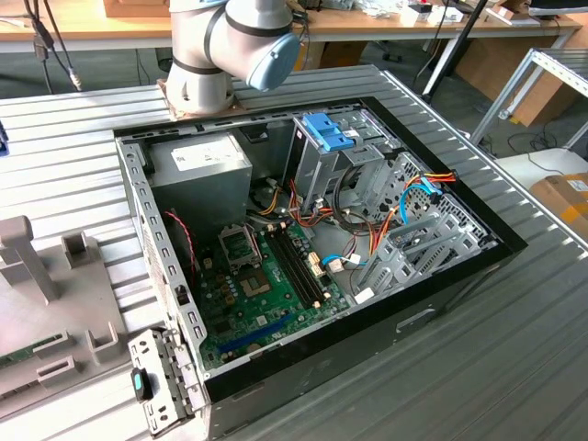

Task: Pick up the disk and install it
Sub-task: 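Pick up the disk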

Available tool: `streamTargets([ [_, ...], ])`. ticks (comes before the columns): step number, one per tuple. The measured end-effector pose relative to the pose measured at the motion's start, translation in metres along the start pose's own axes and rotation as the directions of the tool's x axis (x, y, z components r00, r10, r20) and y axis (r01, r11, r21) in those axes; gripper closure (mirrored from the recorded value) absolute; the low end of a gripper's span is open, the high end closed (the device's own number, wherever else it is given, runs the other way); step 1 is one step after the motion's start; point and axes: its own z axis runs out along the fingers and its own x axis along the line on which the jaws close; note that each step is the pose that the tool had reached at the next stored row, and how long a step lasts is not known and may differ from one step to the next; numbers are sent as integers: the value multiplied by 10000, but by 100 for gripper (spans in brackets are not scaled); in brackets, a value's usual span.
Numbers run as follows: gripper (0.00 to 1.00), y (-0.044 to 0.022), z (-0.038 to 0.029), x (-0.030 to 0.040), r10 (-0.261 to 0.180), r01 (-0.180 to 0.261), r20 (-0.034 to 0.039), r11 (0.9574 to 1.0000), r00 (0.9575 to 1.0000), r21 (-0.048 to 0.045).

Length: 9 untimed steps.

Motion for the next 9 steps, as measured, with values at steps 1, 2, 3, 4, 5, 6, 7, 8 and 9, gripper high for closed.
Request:
streamTargets([
  [1,63,-18,0,1,1,-1,0,10000,10000,0],
  [2,63,-36,-1,1,0,0,0,10000,10000,0],
  [3,63,-57,-1,2,0,0,0,10000,10000,0],
  [4,63,-73,-1,3,0,0,0,10000,10000,1],
  [5,63,-87,-1,3,0,0,0,10000,10000,1],
  [6,63,-106,-2,4,0,0,0,10000,10000,0],
  [7,63,-124,-2,5,0,0,0,10000,10000,1],
  [8,63,-136,-3,5,1,-1,0,10000,10000,0],
  [9,63,-160,-3,6,1,-1,0,10000,10000,1],
])
